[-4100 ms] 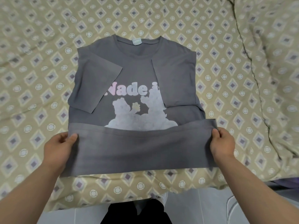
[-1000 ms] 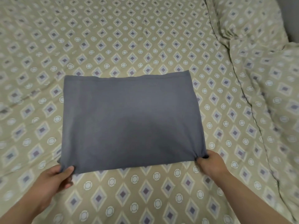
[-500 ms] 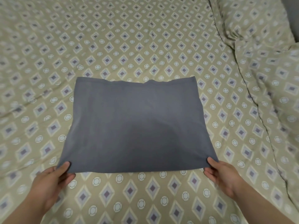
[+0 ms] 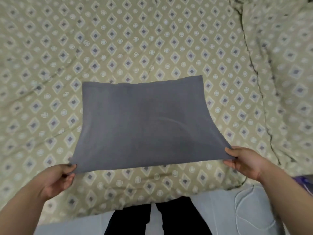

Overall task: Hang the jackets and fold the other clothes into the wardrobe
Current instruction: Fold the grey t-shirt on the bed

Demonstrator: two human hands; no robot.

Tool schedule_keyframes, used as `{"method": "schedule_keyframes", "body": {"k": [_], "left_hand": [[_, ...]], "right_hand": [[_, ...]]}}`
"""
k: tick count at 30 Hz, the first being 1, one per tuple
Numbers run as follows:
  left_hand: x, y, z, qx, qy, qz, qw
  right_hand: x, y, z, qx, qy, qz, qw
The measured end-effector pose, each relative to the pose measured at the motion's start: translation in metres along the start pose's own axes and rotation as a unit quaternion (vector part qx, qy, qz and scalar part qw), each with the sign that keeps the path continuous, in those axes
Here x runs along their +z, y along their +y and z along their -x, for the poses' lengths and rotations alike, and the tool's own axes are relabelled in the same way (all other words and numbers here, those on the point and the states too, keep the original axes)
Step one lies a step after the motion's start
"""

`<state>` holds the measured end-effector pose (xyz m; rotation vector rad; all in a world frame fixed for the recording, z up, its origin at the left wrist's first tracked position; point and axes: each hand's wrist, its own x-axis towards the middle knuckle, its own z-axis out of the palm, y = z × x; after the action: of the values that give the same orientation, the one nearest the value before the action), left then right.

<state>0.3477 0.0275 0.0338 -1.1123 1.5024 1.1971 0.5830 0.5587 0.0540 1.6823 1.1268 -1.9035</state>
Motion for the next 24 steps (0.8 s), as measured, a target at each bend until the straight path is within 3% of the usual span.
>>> {"method": "schedule_keyframes", "body": {"k": [5, 7, 11, 15, 18, 24], "left_hand": [[-0.064, -0.057, 0.057, -0.062, -0.006, -0.125, 0.990], [-0.097, -0.061, 0.068, -0.028, -0.035, -0.164, 0.985], [-0.127, -0.037, 0.078, 0.039, -0.022, -0.067, 0.997], [-0.078, 0.000, 0.094, 0.135, -0.048, 0.084, 0.986], [-0.033, 0.028, 0.087, 0.128, -0.094, 0.201, 0.967], [0.040, 0.076, 0.046, 0.122, -0.099, 0.218, 0.963]], "right_hand": [[-0.023, 0.053, 0.092, 0.025, -0.032, 0.047, 0.998], [-0.030, 0.063, 0.121, 0.007, -0.044, 0.038, 0.998], [-0.034, 0.049, 0.149, -0.061, -0.046, -0.017, 0.997], [-0.002, 0.010, 0.135, -0.102, -0.050, -0.104, 0.988], [0.026, -0.016, 0.102, -0.115, -0.043, -0.127, 0.984], [0.068, -0.052, 0.032, -0.120, -0.010, -0.078, 0.990]]}}
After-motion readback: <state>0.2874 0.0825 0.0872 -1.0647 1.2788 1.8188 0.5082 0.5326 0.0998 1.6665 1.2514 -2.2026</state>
